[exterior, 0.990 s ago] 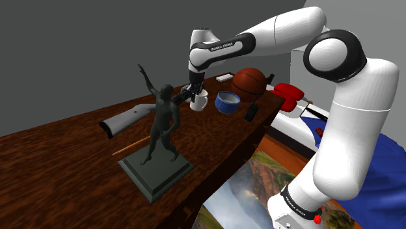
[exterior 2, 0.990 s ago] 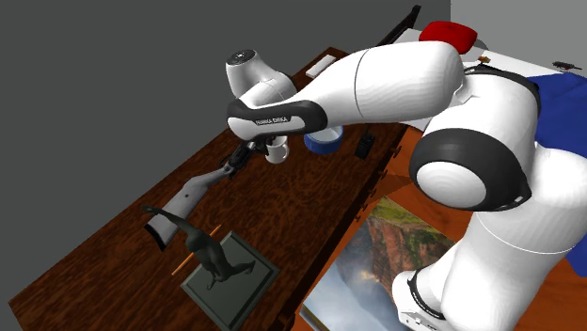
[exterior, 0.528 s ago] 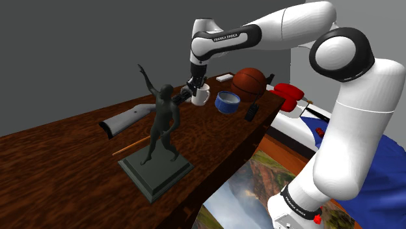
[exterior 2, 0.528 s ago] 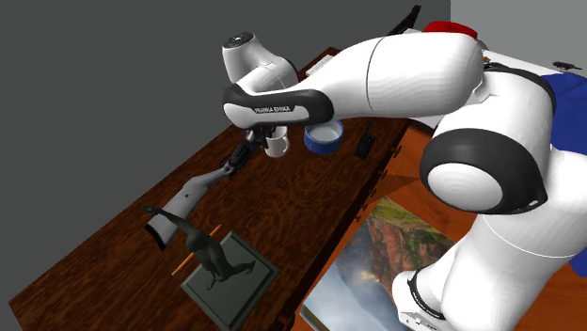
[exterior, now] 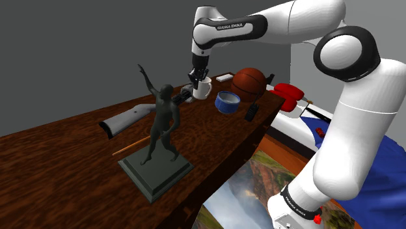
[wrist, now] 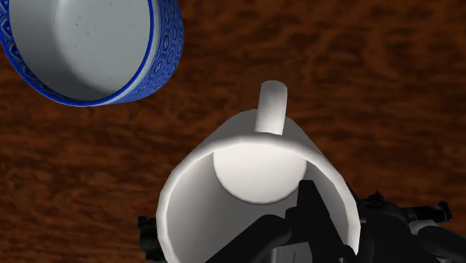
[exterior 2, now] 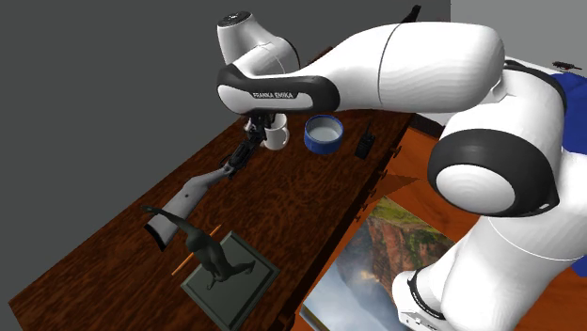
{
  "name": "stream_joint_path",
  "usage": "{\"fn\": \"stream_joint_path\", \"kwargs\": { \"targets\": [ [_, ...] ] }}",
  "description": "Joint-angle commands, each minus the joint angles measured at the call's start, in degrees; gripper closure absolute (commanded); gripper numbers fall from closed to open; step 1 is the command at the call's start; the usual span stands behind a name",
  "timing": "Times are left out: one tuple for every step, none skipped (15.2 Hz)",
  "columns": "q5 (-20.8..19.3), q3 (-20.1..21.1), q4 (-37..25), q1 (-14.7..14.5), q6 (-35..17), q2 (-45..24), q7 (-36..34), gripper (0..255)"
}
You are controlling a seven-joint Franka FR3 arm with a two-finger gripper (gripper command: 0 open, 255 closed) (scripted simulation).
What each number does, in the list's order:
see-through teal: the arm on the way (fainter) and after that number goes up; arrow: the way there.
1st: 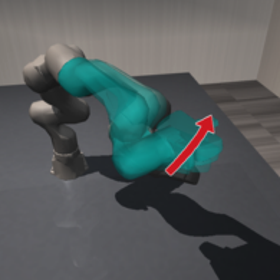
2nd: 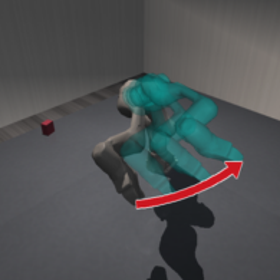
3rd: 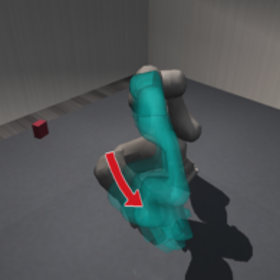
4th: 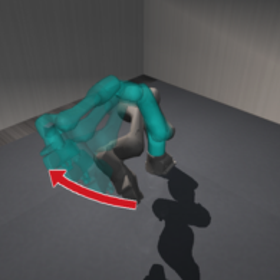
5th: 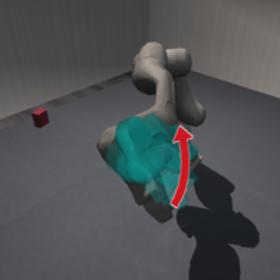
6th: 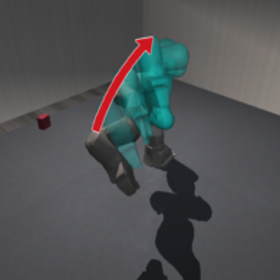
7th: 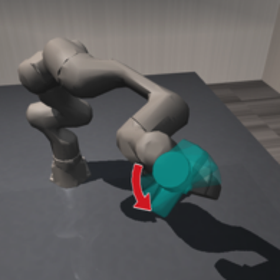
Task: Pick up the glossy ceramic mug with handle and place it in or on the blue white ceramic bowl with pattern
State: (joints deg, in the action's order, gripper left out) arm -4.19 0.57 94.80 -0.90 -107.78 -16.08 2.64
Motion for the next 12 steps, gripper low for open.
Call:
{"fn": "stream_joint_path", "kwargs": {
  "targets": [
    [0.03, 0.0, -1.2, 0.0, 1.43, 0.23, 0.12, 255],
    [0.05, 0.0, -1.81, 0.0, 2.15, 0.36, 0.17, 255],
    [0.06, 0.01, -2.42, -0.01, 2.88, 0.47, 0.21, 255],
    [0.08, 0.01, -3.06, -0.01, 3.61, 0.56, 0.26, 255],
    [0.09, 0.01, -3.71, -0.02, 4.35, 0.65, 0.3, 255],
    [0.1, 0.02, -4.38, -0.02, 5.09, 0.72, 0.35, 255],
    [0.12, 0.02, -5.06, -0.03, 5.83, 0.78, 0.39, 255],
    [0.13, 0.02, -5.77, -0.03, 6.58, 0.83, 0.44, 255],
    [0.14, 0.02, -6.49, -0.04, 7.33, 0.86, 0.49, 255],
    [0.15, 0.03, -7.23, -0.05, 8.09, 0.88, 0.53, 255],
    [0.16, 0.03, -7.99, -0.06, 8.86, 0.88, 0.58, 255],
    [0.16, 0.03, -8.78, -0.06, 9.63, 0.88, 0.62, 255]
  ]
}}
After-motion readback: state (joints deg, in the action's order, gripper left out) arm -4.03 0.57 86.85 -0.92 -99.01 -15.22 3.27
